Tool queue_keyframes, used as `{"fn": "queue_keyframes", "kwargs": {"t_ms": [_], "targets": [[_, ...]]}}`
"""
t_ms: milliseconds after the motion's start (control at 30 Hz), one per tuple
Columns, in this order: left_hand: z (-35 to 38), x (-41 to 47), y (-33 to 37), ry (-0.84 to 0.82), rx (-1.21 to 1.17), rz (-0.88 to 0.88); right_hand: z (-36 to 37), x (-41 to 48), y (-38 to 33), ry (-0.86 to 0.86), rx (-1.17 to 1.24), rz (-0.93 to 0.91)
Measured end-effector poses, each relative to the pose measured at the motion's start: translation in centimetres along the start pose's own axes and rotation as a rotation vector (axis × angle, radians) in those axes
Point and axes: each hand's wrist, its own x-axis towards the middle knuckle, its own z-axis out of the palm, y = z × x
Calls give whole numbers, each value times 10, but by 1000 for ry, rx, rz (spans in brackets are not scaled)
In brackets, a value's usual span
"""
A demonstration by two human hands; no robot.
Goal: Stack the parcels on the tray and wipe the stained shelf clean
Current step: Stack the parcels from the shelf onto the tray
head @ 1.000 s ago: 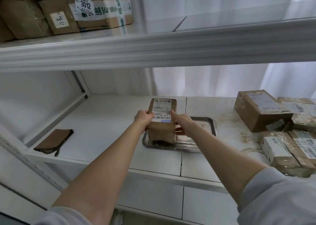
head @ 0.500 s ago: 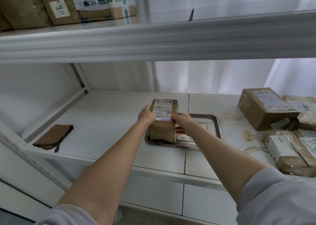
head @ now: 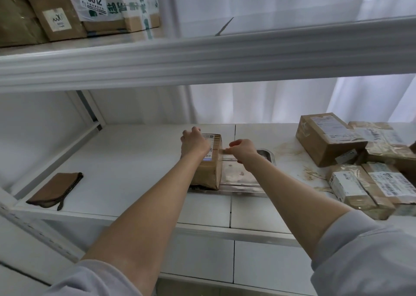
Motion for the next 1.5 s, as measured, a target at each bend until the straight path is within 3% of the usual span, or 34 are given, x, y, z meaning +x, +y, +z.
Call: {"fn": "queue_keyframes", "kwargs": {"t_ms": [200,500,633,1033,1233,1500], "targets": [[21,-16,46,33,9,163,-46,-7,8,134,1,-53],[65,-54,126,-285,-51,191,-122,-9,35,233,85,-35],[80,-82,158,-345,-26,239,-159,-11,52,270,50,-7],[142,-111,219,-387,-131,185,-261,20,112,440,20,115],[152,-103,225,-461,-247,148,-277,15,102,418,-92,185],[173,-63,239,-649,-338,20,-288,54,92,335,-187,125]]}}
